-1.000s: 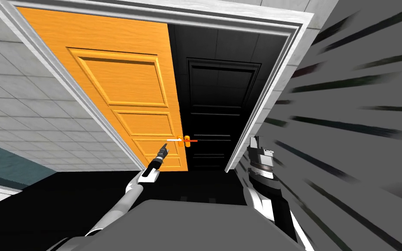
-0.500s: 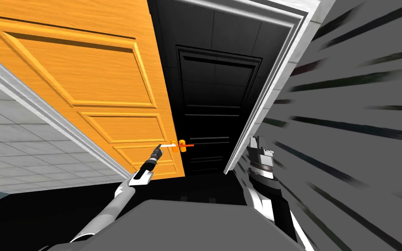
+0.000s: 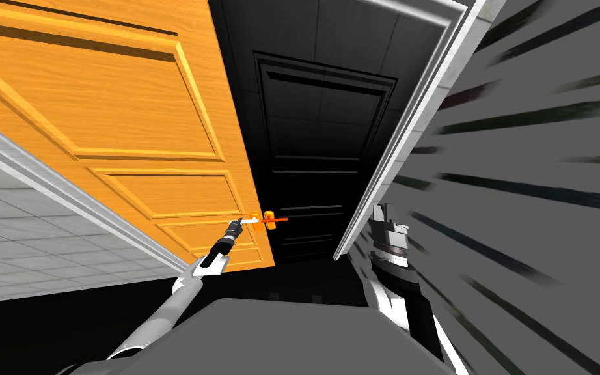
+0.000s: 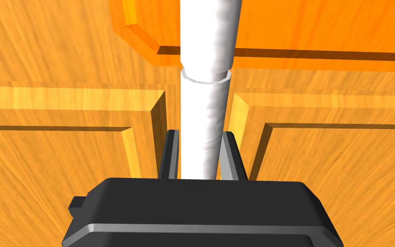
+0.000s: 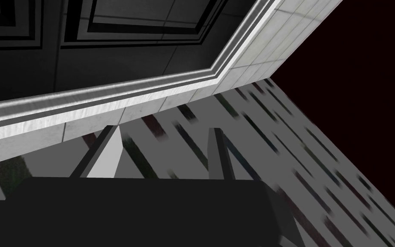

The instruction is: Pull the door open

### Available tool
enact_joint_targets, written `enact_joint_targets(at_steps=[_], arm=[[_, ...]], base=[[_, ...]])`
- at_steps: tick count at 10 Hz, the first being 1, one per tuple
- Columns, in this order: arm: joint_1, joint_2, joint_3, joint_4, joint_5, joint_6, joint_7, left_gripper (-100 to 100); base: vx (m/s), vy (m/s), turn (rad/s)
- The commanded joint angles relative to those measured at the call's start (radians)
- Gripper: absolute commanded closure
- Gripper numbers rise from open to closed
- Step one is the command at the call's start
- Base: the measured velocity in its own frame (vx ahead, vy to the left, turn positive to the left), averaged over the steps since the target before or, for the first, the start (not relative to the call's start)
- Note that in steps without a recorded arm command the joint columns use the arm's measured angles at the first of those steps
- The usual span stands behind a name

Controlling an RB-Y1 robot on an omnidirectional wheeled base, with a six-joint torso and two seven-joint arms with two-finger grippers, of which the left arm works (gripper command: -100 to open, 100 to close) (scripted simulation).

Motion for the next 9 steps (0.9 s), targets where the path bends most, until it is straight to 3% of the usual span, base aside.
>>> enact_joint_targets(at_steps=[1,3,4,7,9], arm=[[0.003,-0.001,-0.001,0.001,0.000,0.001,-0.001,100],[0.003,-0.001,-0.001,0.001,0.000,0.001,-0.001,100],[0.023,0.021,-0.007,-0.004,0.003,-0.010,0.016,100],[0.043,0.043,-0.028,-0.017,0.004,-0.029,0.038,100],[0.064,0.064,-0.057,-0.035,0.003,-0.051,0.063,100]], base=[[-0.018,0.000,-0.002],[-0.005,-0.001,0.002],[-0.129,0.027,-0.094],[-0.174,0.038,-0.095],[-0.192,0.040,-0.115]])
